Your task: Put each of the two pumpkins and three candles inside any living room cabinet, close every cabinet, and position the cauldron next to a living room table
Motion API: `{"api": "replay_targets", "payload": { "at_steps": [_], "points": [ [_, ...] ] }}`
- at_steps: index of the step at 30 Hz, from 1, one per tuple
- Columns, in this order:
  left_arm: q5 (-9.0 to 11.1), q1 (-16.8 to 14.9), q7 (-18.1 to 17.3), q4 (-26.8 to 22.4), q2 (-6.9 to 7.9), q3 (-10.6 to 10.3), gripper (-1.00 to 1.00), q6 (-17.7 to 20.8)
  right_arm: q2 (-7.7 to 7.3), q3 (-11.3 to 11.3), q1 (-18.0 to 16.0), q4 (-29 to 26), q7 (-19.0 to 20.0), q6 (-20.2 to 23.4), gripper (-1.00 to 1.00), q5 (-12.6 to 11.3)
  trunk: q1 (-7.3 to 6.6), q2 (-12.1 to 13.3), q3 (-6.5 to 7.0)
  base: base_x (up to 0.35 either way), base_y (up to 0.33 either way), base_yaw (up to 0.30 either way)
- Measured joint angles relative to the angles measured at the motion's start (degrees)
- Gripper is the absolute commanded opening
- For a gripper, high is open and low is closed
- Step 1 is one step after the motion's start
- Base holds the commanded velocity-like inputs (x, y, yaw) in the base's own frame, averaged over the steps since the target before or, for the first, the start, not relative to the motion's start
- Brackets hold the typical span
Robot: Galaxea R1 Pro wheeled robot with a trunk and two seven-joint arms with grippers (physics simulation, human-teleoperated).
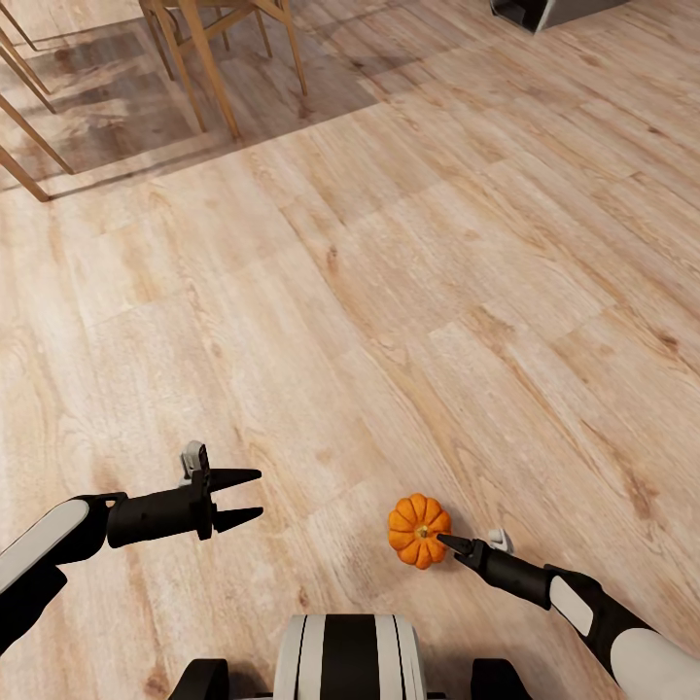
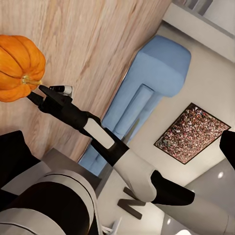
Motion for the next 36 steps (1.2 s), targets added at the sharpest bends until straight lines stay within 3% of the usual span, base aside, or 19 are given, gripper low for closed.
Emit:
{"api": "replay_targets", "payload": {
  "at_steps": [32,36],
  "points": [
    [0.00,-0.01,0.00,0.09,0.00,0.00,1.00,0.00,0.09,0.00,0.00,0.00,0.00,0.00,1.00,0.00,0.00,0.00,0.00,0.025,0.010,0.000],
    [0.00,-0.03,0.00,0.08,0.00,-0.03,1.00,0.00,0.09,0.00,0.00,0.00,0.00,0.00,1.00,0.00,0.08,-0.04,-0.66,0.000,0.000,0.000]
  ]
}}
